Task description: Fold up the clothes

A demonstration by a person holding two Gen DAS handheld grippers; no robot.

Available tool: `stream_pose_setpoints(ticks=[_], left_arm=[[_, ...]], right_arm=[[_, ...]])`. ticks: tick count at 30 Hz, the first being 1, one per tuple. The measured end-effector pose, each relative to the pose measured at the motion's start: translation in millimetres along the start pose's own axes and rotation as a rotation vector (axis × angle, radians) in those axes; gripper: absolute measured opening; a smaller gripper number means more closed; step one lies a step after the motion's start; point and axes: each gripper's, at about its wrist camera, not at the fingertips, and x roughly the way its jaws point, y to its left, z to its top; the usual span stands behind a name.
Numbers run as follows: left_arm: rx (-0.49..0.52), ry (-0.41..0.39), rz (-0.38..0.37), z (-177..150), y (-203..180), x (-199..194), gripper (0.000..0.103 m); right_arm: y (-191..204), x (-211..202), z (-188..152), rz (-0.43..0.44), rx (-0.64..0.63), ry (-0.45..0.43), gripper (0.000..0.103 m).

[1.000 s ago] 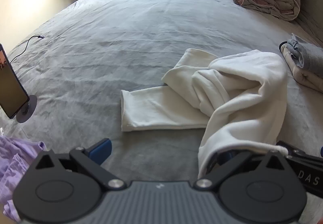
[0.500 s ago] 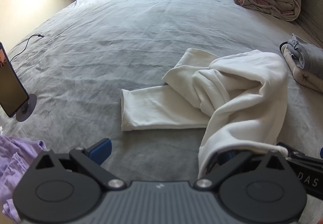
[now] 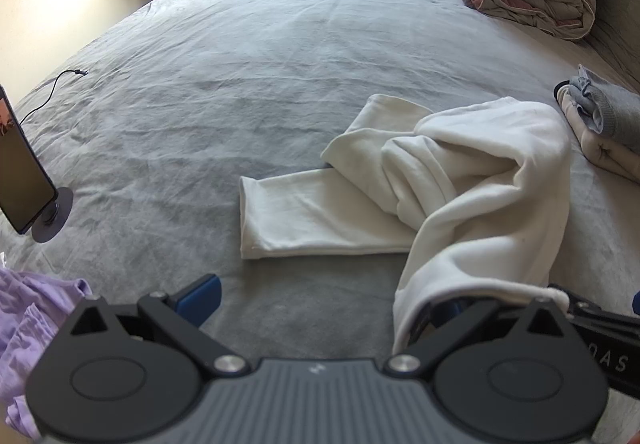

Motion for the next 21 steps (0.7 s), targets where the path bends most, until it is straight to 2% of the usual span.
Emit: stream_pose_setpoints(ticks=[9,17,21], left_arm=[[-0.002,-0.015,-0.007,1.6,2.3,-4.7,0.103],[-0.06,-0.105,-0.013,15.7,19.1,-31.0,0.103],[-0.06,-0.125,-0.074,22.4,22.2,-42.4,0.103]], right_arm=[[-0.7,-1.0,1.5,0.005,0.001,0.001,0.103],[-4.6,-27.5,16.7,0.021,0.044,-0.093,0.103],[-7.9,-46.2,26.1,0.036,0.08,-0.152,0.103]])
